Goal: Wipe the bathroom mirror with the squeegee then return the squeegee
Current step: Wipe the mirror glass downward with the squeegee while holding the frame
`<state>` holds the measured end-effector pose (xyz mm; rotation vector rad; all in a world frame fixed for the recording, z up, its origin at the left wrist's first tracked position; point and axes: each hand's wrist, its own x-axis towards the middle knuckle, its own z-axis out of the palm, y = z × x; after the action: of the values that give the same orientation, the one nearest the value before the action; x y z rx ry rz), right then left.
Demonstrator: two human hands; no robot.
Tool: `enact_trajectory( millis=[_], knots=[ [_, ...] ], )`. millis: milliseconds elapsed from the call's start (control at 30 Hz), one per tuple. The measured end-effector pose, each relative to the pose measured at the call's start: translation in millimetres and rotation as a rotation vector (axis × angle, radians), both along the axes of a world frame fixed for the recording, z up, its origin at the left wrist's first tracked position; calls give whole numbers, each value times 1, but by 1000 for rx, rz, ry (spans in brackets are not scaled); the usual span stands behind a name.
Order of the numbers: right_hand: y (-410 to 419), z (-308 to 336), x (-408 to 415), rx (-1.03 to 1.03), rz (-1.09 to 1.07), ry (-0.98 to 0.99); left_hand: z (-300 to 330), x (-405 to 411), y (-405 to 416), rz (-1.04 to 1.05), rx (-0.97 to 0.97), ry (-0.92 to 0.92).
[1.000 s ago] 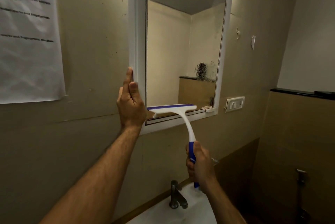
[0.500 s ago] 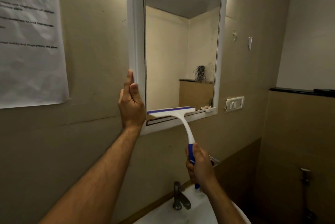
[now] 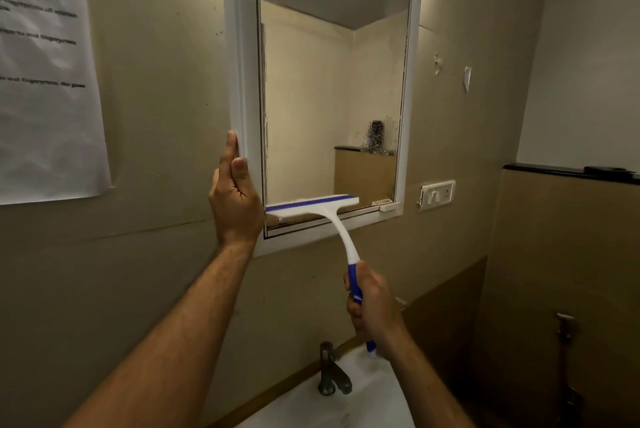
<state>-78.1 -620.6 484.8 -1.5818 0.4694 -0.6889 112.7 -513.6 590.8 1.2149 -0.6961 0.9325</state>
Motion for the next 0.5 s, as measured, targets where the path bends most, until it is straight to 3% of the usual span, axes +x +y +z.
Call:
enact_trajectory(
  millis=[133,500],
  knots=[
    [2,-18,-6,16,-10,9,0,-1,-1,6,-11,-12],
    [1,7,13,44,-8,-102,-1,1,0,-21,45,6]
  ],
)
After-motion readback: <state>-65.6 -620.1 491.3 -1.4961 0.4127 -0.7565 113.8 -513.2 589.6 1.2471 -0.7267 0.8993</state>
